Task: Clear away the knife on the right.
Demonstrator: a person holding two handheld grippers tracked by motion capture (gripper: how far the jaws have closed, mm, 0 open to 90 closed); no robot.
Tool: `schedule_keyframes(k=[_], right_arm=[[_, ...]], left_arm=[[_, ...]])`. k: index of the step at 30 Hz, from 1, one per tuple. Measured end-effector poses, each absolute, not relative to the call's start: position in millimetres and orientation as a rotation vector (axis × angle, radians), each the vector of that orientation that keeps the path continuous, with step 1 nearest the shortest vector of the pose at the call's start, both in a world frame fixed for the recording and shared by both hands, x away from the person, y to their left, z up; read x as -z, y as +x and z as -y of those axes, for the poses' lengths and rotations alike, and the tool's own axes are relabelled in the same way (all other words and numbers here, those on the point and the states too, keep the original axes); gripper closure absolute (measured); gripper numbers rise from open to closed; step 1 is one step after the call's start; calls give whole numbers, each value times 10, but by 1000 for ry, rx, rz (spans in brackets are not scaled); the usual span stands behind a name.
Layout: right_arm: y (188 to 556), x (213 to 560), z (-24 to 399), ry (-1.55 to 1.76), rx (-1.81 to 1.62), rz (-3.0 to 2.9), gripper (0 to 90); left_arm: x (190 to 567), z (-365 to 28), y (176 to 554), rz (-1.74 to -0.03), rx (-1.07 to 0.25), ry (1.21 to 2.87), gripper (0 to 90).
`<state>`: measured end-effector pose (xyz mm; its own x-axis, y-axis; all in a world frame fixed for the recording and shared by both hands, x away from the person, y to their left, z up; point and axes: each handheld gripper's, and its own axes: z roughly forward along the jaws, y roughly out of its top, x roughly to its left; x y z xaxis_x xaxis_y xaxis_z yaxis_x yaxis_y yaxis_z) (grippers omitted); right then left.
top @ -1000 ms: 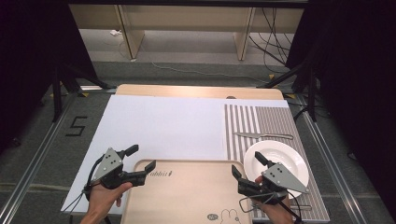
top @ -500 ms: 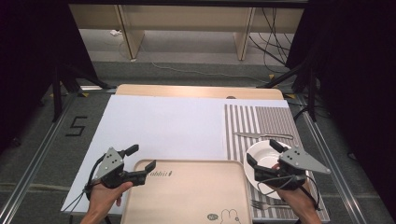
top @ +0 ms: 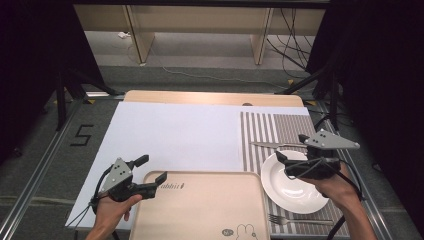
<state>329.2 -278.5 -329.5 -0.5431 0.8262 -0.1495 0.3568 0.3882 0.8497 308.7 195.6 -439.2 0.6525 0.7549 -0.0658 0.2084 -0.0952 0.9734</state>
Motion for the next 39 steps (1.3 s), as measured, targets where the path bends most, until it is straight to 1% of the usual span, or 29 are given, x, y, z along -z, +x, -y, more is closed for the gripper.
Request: schedule_keyframes(k=[4, 10, 11, 12, 13, 14, 18, 24, 27, 28, 39], right_arm=[[3437, 3278, 2805, 1041, -992, -2157, 176], [3699, 3265, 2865, 1066, -888, -2234, 169], [3699, 3265, 2865, 1066, -888, -2234, 169], [3797, 3279, 2886, 1091, -861, -2248, 169], [3797, 3279, 2886, 1091, -861, -2248, 169], [3908, 3303, 2921, 1093, -847, -2267, 168], [4111, 3374, 2971, 1113, -775, -2291, 168], [4337, 3462, 3007, 1129, -652, -2350, 168], [4424, 3499, 3040, 1130, -643, -2365, 172], [4506, 3549, 3067, 1143, -625, -2393, 173], [4820, 3762, 3136, 1204, -474, -2468, 169]], left_arm=[[4385, -1966, 3085, -804, -556, 1643, 162], [4393, -1953, 3092, -795, -548, 1640, 162], [4391, -1954, 3089, -797, -551, 1646, 162], [4390, -1956, 3088, -798, -553, 1650, 162], [4391, -1956, 3088, -797, -553, 1650, 162], [4391, -1960, 3088, -799, -556, 1650, 162], [4392, -1961, 3091, -800, -559, 1653, 162], [4403, -1945, 3099, -793, -552, 1654, 162], [4398, -1944, 3092, -794, -558, 1664, 162], [4401, -1946, 3093, -793, -557, 1663, 162], [4402, -1939, 3099, -789, -556, 1668, 162]])
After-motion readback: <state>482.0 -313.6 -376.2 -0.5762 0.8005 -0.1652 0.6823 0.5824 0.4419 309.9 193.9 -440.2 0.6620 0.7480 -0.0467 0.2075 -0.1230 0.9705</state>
